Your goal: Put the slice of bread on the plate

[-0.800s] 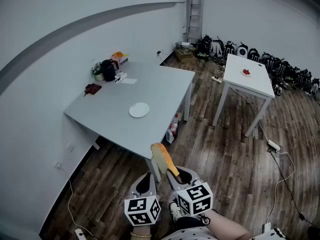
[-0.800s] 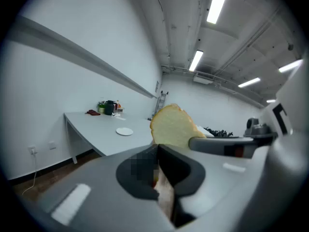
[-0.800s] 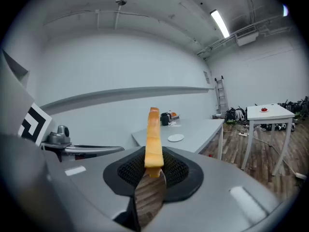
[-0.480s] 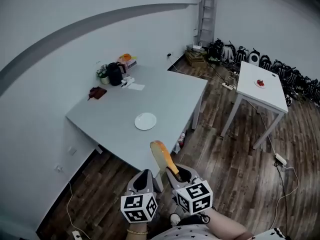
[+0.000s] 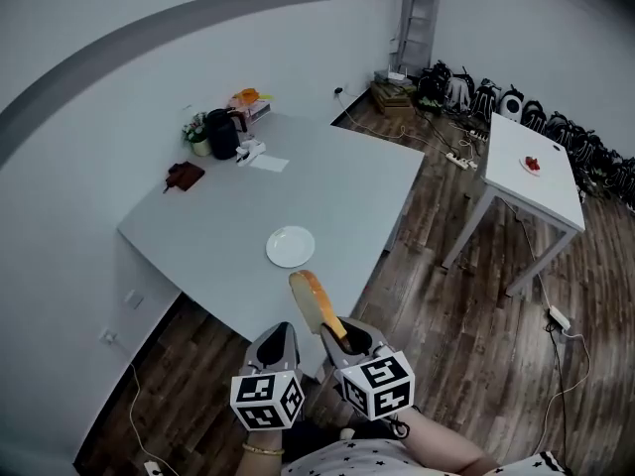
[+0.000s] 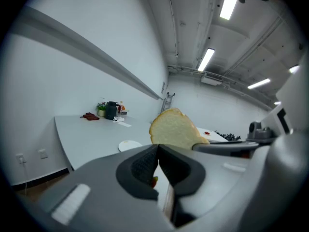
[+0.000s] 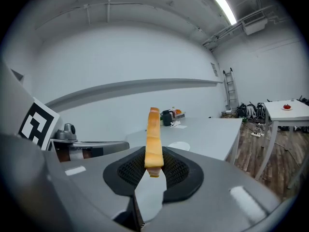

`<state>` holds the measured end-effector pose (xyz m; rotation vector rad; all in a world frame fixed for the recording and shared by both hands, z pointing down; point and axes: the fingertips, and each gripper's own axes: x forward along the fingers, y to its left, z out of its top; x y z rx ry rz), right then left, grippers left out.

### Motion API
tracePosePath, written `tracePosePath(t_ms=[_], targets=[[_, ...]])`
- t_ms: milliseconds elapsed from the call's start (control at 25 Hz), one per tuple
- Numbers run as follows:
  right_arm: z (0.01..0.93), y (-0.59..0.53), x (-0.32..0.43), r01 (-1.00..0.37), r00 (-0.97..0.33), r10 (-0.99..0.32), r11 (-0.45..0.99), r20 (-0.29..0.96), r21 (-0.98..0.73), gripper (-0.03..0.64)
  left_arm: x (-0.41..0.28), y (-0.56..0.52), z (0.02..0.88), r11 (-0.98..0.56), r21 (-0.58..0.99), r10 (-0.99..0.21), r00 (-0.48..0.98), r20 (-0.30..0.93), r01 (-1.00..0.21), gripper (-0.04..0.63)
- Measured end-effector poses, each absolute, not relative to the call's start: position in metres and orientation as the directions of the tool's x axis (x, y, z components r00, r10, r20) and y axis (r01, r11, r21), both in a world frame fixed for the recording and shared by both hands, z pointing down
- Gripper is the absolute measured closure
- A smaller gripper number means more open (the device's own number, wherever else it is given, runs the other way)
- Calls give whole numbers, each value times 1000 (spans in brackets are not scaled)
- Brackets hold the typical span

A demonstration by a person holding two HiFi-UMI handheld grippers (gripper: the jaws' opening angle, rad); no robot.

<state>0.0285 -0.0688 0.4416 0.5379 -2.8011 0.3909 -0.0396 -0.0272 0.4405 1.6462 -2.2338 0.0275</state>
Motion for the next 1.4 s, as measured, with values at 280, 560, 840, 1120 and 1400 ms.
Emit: tracePosePath(t_ms=[280,560,840,1120,1400], targets=[[460,-122,-40,-518,-834,-428,825,347,-226,532,-112,-96,453,174,137,-944,-125,305,-975,588],[491,-171,-119,-636,-754,-506,720,418,-277,532,-199,-154,476,45,121,-934,1,356,-992,588],[543,-212,-183,-736,-673,-544,562,501,-378,531,-264,-198,509,-40,158,-914,100,394,-987,588],[583,-229,-213,-783,-623,-543,431,563,-449,531,-293,-236,532,-89,214,-896,172,409,-973,588],[597,-239,-210,-786,-616,-514,343,597,-515,526,-289,-255,549,-129,258,-875,232,424,-958,588]])
